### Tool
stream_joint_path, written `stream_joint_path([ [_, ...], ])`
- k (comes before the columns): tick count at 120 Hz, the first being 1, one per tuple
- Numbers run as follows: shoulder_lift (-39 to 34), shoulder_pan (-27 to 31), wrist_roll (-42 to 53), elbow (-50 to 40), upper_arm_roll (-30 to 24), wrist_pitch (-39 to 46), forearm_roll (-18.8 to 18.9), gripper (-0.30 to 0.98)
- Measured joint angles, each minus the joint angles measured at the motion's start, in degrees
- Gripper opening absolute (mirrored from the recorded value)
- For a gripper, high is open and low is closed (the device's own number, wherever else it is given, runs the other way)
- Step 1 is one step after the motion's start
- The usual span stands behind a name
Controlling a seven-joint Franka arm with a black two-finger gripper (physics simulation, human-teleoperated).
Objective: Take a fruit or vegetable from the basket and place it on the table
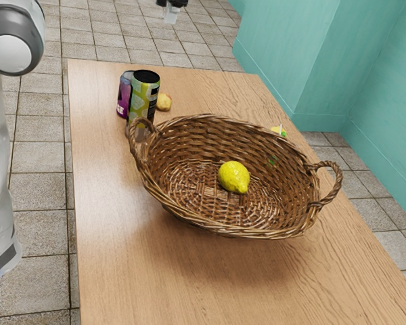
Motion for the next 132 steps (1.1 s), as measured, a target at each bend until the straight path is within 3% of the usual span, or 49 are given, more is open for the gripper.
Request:
stream_joint_path([
  [73, 0.0, 0.0, 0.0, -23.8, 0.0, 24.3, 0.0, 0.69],
  [132, 0.0, 0.0, 0.0, -37.0, 0.0, 39.3, 0.0, 0.69],
])
